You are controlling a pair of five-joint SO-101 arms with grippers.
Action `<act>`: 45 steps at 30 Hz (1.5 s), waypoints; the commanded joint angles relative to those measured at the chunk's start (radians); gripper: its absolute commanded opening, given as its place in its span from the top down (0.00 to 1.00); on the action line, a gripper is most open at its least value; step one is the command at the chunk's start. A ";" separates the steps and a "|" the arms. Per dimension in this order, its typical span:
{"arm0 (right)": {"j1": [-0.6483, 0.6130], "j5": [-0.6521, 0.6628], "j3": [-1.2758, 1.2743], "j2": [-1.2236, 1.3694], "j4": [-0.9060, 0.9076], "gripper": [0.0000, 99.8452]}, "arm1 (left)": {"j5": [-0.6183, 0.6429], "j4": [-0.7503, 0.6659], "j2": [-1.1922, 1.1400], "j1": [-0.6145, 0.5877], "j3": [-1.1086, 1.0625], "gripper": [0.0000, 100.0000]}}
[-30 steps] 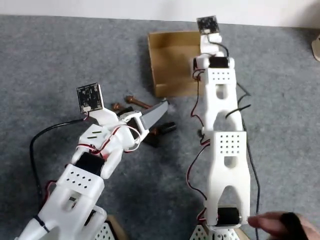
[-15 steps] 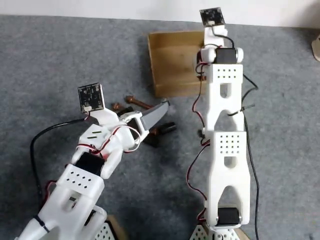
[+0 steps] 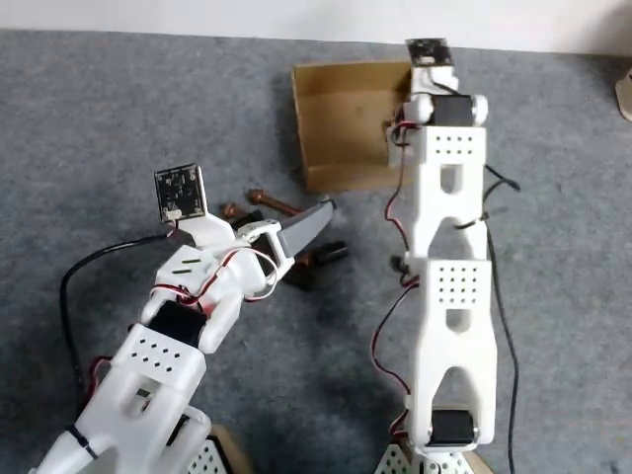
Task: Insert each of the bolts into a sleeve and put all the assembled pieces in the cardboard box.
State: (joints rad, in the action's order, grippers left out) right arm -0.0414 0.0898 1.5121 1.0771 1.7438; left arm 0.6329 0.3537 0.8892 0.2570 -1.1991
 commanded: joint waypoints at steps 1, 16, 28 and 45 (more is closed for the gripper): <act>0.022 -0.032 0.041 -0.116 0.018 0.85 | -0.008 -0.020 0.013 0.012 0.005 0.60; 0.022 -0.026 -0.487 -0.518 0.016 0.85 | -0.008 -0.020 0.022 -0.059 0.016 0.60; 0.018 -0.032 -0.607 -0.608 0.016 0.85 | -0.008 0.311 0.015 -0.077 0.260 0.75; 0.018 0.023 -1.096 -1.104 -0.056 0.85 | -0.210 0.680 0.013 -0.171 0.496 0.73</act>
State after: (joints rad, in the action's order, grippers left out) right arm -0.0307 0.0928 0.4826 0.0905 1.7300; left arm 0.5010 0.9920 0.8892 0.1373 -0.7864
